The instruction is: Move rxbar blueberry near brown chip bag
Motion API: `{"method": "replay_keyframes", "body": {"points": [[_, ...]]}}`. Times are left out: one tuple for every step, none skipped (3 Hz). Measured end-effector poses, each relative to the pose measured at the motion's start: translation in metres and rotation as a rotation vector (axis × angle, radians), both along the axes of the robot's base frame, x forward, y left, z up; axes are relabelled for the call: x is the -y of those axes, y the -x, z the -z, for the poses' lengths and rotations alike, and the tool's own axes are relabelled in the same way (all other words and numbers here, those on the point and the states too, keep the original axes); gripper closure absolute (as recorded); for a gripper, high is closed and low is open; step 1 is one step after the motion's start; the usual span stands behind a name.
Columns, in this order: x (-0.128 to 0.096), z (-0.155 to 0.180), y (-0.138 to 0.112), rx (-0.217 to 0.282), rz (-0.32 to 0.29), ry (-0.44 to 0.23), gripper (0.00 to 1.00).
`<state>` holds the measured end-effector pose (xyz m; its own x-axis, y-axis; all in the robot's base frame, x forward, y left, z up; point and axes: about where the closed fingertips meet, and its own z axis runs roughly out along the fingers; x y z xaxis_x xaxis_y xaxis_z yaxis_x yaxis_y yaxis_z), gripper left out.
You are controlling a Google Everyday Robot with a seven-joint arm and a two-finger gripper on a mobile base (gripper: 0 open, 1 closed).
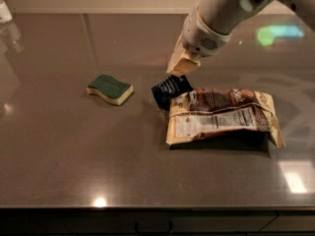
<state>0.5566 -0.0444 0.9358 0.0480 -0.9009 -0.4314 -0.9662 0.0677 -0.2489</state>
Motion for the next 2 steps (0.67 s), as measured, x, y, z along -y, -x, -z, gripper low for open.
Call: {"method": "replay_keyframes", "body": {"points": [[0.023, 0.002, -0.007, -0.012, 0.059, 0.035, 0.59], [0.035, 0.007, -0.007, -0.025, 0.090, 0.050, 0.36]]}}
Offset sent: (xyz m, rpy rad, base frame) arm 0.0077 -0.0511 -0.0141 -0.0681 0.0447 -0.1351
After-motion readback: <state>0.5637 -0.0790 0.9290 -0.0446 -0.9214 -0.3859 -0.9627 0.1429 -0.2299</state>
